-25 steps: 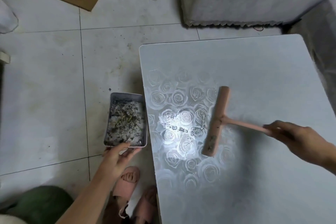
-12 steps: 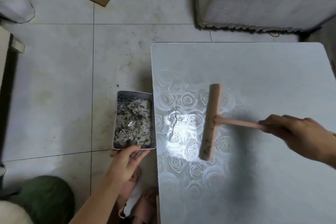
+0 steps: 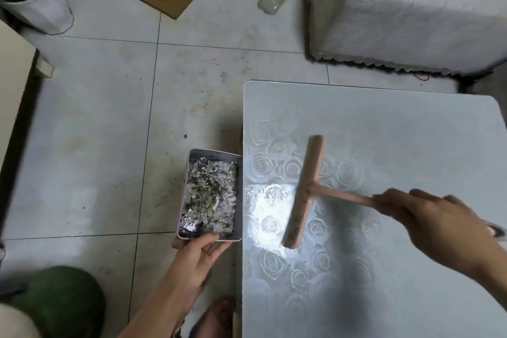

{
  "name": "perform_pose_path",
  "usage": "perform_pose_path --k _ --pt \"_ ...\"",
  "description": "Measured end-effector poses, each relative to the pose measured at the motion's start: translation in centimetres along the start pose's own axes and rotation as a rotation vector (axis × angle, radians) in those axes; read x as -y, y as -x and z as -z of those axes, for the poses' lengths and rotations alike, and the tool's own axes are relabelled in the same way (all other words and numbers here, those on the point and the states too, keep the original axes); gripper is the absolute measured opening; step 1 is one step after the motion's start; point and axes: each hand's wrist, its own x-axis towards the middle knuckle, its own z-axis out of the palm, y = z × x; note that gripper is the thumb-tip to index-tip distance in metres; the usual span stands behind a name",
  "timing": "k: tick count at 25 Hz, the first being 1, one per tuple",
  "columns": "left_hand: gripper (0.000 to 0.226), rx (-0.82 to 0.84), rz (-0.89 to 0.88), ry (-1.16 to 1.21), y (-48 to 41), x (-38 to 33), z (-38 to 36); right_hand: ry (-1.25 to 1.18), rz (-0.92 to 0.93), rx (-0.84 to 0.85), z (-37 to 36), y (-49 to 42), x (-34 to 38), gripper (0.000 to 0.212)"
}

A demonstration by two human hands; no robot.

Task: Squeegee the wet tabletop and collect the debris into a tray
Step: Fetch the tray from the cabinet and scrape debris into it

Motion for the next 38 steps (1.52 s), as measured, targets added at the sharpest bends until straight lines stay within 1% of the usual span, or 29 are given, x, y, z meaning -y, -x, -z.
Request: perform_pose_path --k 2,3,5,6,7,8,9,10,11,12,13,14,15,17,18,20,21,23,25,27,29,30,32,33,34,35,36,38 --pt "0.043 0.021 -0.013 0.004 0.4 -0.1 -0.2 0.032 -0.021 0.079 -1.0 -1.2 2.0 0.029" --pt "0.042 0.040 -0.024 0.003 0.5 -0.1 -0.3 0.042 0.002 0.069 -1.9 -2.2 3.8 0.027" --pt "0.049 0.078 -0.033 -0.014 0.7 0.0 -0.5 0.092 0.059 0.056 -3.2 -3.9 8.0 0.032" --pt "0.050 0.079 -0.025 -0.007 0.7 0.0 -0.5 0.077 0.061 0.050 -3.2 -4.1 9.3 0.034" --pt "0.051 0.070 -0.014 0.007 0.7 -0.1 -0.6 0.000 0.040 0.010 -2.8 -3.7 9.4 0.037" --pt "0.050 0.056 -0.006 0.020 0.6 -0.2 -0.6 -0.084 0.014 -0.054 -2.5 -2.8 8.2 0.042" --pt "0.046 0.038 -0.003 0.027 0.6 -0.3 -0.6 -0.131 -0.028 -0.078 -2.0 -1.5 6.2 0.044" --pt "0.039 0.016 0.004 0.030 0.5 -0.3 -0.6 -0.101 -0.100 -0.089 -1.8 0.2 3.4 0.040" --pt "0.033 -0.004 0.011 0.033 0.4 -0.3 -0.5 -0.044 -0.176 -0.088 -1.5 2.0 0.3 0.032" --pt "0.031 -0.015 0.021 0.041 0.3 -0.3 -0.4 -0.042 -0.279 -0.013 -1.1 3.7 -2.7 0.023" --pt "0.030 -0.018 0.033 0.049 0.3 -0.5 -0.5 -0.062 -0.346 0.047 -1.3 5.2 -6.1 0.020" --pt "0.029 -0.018 0.044 0.061 0.1 -0.6 -0.4 -0.044 -0.374 0.021 -1.7 6.3 -9.1 0.021" --pt "0.028 -0.016 0.050 0.072 -0.1 -0.8 -0.5 -0.027 -0.363 -0.010 -2.1 6.9 -10.8 0.019" --pt "0.027 -0.007 0.047 0.079 -0.8 -1.1 -0.7 -0.068 -0.301 0.053 -2.4 4.9 -10.6 0.015" --pt "0.026 -0.001 0.042 0.072 -1.2 -1.3 -0.8 -0.112 -0.260 0.084 -2.3 2.8 -8.7 0.016" --pt "0.025 -0.003 0.019 0.058 -2.2 -1.6 -1.0 -0.215 -0.162 0.188 -2.5 -1.8 -3.7 0.027" --pt "0.025 -0.008 0.010 0.050 -2.6 -1.7 -1.1 -0.241 -0.084 0.205 -2.9 -3.9 -1.1 0.027" --pt "0.025 -0.027 0.002 0.034 -3.1 -2.1 -1.6 -0.194 0.073 0.203 -3.7 -7.1 3.4 0.028" --pt "0.028 -0.018 -0.006 0.008 -3.2 -2.5 -2.0 -0.145 0.158 0.108 -2.6 -7.6 5.2 0.029" --pt "0.033 0.012 -0.006 0.028 -3.4 -3.0 -2.4 -0.208 0.147 0.034 -0.8 -5.9 2.8 0.028" --pt "0.032 0.016 0.007 0.073 -3.7 -3.2 -2.5 -0.157 0.036 0.006 0.8 -3.0 -1.5 0.027" --pt "0.030 0.012 0.019 0.080 -3.8 -3.2 -2.6 -0.111 -0.051 0.020 1.4 -1.6 -3.8 0.025" --pt "0.027 0.010 0.038 0.087 -3.8 -3.2 -2.9 -0.109 -0.228 0.124 2.0 0.5 -6.5 0.015" --pt "0.027 0.008 0.038 0.090 -3.9 -3.1 -3.0 -0.078 -0.245 0.131 1.8 0.7 -6.7 0.022" --pt "0.027 0.004 0.033 0.091 -4.0 -3.1 -3.0 -0.050 -0.209 0.131 1.4 0.4 -6.0 0.025" --pt "0.027 -0.002 0.028 0.092 -4.1 -3.0 -3.1 -0.048 -0.160 0.151 0.9 -0.6 -4.6 0.018" --pt "0.027 -0.011 0.024 0.094 -4.3 -2.9 -3.2 -0.050 -0.108 0.153 0.3 -2.1 -3.0 0.016" --pt "0.028 -0.030 0.012 0.105 -4.5 -2.6 -3.2 -0.034 -0.017 0.116 -0.4 -5.9 0.9 0.022"
